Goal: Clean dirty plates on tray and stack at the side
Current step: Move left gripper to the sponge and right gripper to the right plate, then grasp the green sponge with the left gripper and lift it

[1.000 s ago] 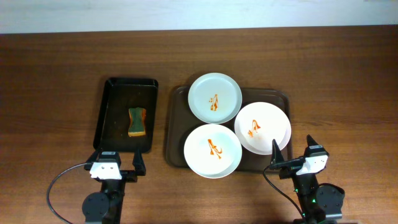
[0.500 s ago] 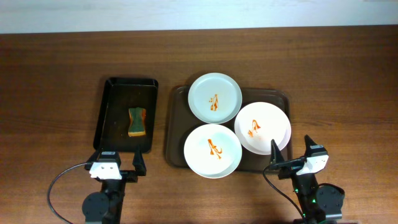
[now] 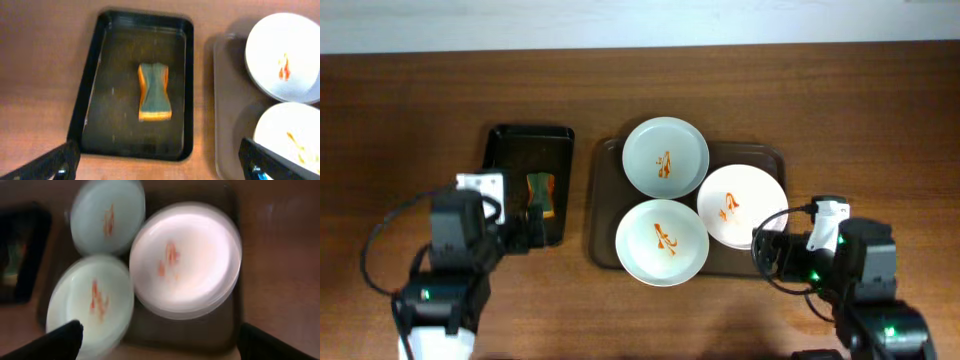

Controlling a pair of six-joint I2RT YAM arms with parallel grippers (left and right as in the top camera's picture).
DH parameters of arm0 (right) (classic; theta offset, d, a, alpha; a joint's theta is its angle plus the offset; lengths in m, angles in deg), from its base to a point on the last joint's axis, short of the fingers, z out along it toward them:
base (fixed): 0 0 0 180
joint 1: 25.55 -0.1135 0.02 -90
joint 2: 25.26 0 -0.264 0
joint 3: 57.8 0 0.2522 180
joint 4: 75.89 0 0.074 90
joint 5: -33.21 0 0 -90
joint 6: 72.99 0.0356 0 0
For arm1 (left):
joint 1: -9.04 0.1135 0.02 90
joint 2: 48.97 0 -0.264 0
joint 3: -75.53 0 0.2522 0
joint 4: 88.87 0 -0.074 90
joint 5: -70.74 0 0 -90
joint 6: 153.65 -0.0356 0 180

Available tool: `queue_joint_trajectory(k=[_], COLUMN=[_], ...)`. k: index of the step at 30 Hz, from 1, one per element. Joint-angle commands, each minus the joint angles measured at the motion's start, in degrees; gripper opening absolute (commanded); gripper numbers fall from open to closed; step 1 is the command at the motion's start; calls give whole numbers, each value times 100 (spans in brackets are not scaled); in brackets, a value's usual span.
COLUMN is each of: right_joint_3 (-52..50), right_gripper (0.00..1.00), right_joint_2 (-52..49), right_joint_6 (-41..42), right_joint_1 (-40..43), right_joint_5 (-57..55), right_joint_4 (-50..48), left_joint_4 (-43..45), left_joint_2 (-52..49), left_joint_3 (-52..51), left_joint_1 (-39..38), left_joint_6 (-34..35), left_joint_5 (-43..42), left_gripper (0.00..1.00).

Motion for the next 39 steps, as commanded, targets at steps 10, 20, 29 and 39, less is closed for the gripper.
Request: queue_joint_trajectory(k=[10, 20, 29, 39], right_joint_3=[691, 691, 691, 691], right_gripper=[79, 28, 4, 4], right_joint_2=[-1788, -5049, -5200, -5200], right_joint_6=[675, 1871, 1971, 1971], right_joint_1=[-914, -1609, -1609, -1609], right_joint_5=[765, 737, 734, 737], right_joint_4=[310, -933, -988, -966], left_joint_4=[20, 715, 723, 1311], left_joint_2=[-1611, -4325, -4618, -5121], left_joint_3=[1088, 1290, 1261, 1261], left_joint_1=[15, -212, -299, -304], left_joint_6=[48, -140, -138, -138], left_joint_5=[-356, -321, -160, 140], left_gripper=[100, 77, 72, 45])
